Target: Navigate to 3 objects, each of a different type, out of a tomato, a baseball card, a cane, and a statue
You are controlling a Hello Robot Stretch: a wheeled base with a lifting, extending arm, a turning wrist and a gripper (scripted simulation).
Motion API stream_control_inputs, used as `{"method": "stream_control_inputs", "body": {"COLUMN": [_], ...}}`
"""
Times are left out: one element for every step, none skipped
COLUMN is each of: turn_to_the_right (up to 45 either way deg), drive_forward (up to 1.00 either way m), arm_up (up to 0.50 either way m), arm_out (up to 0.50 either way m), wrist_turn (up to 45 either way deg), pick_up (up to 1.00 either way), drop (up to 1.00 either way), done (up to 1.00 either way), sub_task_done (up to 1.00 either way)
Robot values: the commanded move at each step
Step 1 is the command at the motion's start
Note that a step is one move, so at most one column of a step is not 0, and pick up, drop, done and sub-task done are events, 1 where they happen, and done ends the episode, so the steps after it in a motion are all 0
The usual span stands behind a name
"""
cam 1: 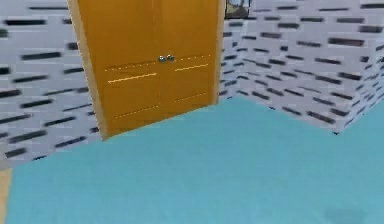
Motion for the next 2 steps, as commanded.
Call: {"method": "stream_control_inputs", "body": {"turn_to_the_right": [0.0,45.0], "drive_forward": [0.35,0.00], "arm_up": [0.00,0.00], "arm_out": [0.00,0.00], "wrist_turn": [0.0,0.0], "pick_up": [0.00,0.00], "drop": [0.00,0.00], "done": [0.00,0.00], "sub_task_done": [0.00,0.00]}}
